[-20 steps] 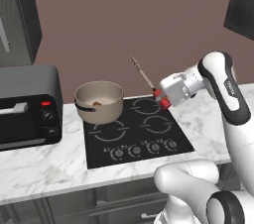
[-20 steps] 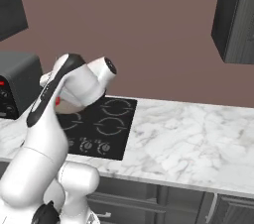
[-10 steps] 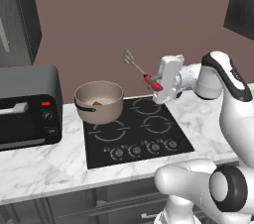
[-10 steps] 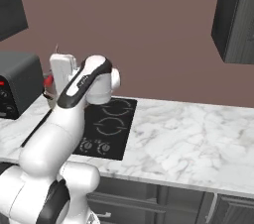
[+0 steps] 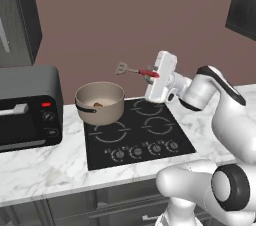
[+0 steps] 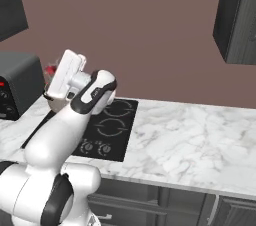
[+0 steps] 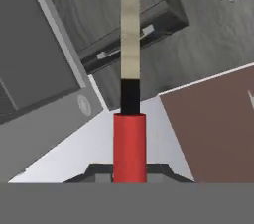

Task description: Put the tomato and potato in the pot. Retrieve the spatula and lightly stir the vegetables in the pot.

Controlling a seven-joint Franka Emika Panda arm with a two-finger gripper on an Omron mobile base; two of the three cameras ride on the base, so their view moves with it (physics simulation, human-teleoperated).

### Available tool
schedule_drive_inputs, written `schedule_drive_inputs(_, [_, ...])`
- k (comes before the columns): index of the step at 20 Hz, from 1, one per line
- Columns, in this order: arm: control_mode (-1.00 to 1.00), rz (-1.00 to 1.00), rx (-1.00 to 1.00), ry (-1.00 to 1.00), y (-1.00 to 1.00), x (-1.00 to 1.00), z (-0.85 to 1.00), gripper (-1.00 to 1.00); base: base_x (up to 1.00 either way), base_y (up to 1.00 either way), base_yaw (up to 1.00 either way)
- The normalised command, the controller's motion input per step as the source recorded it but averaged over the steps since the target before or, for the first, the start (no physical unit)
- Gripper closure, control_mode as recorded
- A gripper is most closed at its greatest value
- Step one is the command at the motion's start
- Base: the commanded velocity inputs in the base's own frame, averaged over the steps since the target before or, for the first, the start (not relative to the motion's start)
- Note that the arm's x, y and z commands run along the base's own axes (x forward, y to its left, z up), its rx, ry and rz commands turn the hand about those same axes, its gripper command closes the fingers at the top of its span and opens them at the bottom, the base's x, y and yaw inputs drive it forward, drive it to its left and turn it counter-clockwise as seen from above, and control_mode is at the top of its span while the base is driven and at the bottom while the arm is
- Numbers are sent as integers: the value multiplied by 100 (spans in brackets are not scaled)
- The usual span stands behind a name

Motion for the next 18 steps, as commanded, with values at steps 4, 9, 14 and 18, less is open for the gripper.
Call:
schedule_drive_inputs(4, [-100,0,25,55,0,24,32,100,0,0,0])
schedule_drive_inputs(9, [-100,-4,6,55,33,32,7,100,0,0,0])
schedule_drive_inputs(14, [-100,-16,-21,28,26,17,14,100,0,0,0])
schedule_drive_inputs(18, [-100,-22,-17,25,24,31,23,100,0,0,0])
